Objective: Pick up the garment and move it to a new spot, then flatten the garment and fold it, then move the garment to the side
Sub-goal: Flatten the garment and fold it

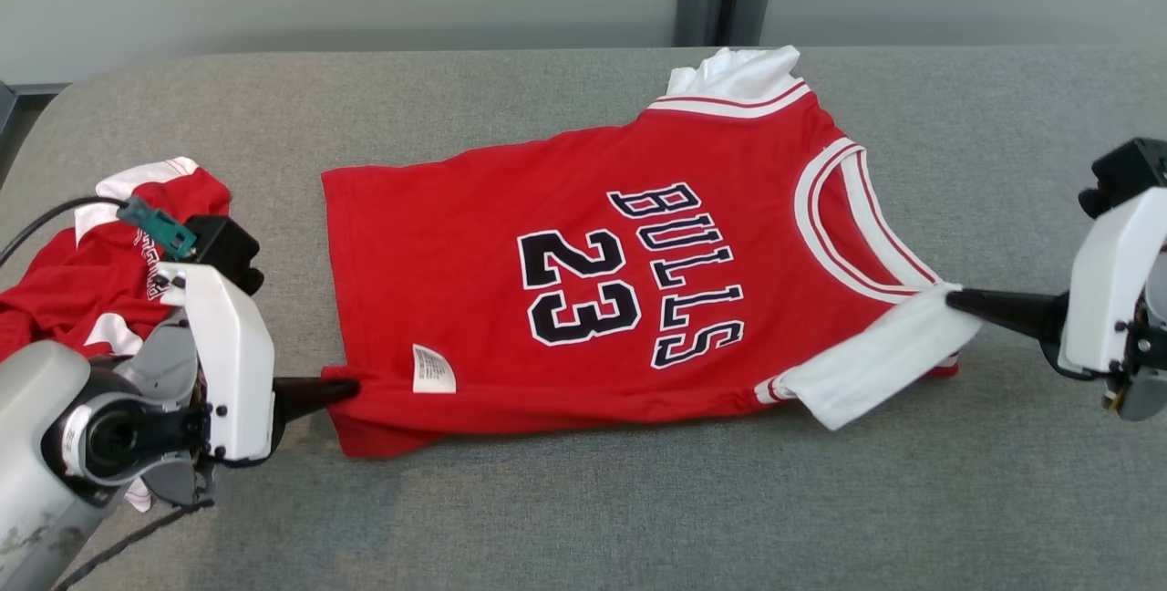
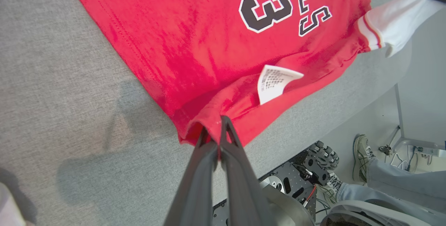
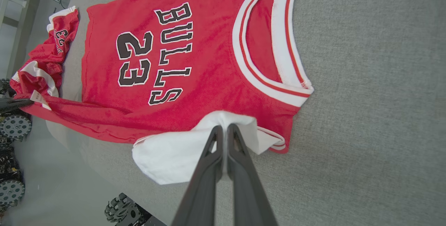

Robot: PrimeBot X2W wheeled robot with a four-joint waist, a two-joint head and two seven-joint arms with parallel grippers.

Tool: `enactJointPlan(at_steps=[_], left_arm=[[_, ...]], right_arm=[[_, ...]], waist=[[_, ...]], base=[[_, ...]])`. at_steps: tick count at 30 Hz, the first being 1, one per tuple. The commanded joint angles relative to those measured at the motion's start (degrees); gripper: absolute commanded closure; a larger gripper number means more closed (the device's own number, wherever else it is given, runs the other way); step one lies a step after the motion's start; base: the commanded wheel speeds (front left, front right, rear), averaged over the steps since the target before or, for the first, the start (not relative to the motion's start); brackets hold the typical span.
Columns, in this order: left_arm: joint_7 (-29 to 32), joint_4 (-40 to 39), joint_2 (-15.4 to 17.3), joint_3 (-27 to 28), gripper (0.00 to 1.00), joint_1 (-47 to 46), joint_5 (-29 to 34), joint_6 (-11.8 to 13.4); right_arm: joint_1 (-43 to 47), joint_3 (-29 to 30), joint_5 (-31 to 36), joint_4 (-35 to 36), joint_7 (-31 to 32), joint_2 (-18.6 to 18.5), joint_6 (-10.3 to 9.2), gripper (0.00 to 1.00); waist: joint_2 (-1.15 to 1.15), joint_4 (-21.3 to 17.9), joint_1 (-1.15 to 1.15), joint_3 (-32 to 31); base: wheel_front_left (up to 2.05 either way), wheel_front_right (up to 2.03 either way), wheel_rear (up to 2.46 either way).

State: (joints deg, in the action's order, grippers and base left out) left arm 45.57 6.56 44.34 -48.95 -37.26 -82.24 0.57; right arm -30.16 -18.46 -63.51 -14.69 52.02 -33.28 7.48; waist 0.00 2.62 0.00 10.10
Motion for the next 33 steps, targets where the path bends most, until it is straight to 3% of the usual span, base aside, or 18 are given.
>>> enactJointPlan(at_steps=[1, 12, 22, 33], left_arm=[[0.74, 1.92, -0.73, 0.15, 1.00, -1.70, -0.23, -0.32], [1.16, 12.85, -5.96, -0.83, 1.00, -7.14, 1.93, -3.39], [0.31, 18.10, -7.17, -0.94, 1.00, -9.64, 3.19, -5.57], [-0.61, 21.14, -9.65, -1.76, 1.00, -10.85, 4.33, -6.59]], right_arm=[[-1.73, 1.18, 1.19, -1.98, 1.23, 1.73, 0.03, 1.00], [-10.39, 6.60, 10.22, -13.64, 2.74, 10.54, 0.03, 1.00], [-15.09, 9.92, 16.73, -20.28, -1.41, 12.74, 0.02, 1.00], [-17.60, 8.25, 19.39, -23.09, -4.83, 14.52, 0.03, 1.00]], waist=[[0.00, 0.08, 0.00, 0.51], [0.00, -0.02, 0.00, 2.48], [0.00, 0.26, 0.00, 3.97], [0.00, 0.39, 0.00, 5.25]], base=[[0.00, 0.00, 0.00], [0.00, 0.00, 0.00], [0.00, 0.00, 0.00], [0.00, 0.00, 0.00]])
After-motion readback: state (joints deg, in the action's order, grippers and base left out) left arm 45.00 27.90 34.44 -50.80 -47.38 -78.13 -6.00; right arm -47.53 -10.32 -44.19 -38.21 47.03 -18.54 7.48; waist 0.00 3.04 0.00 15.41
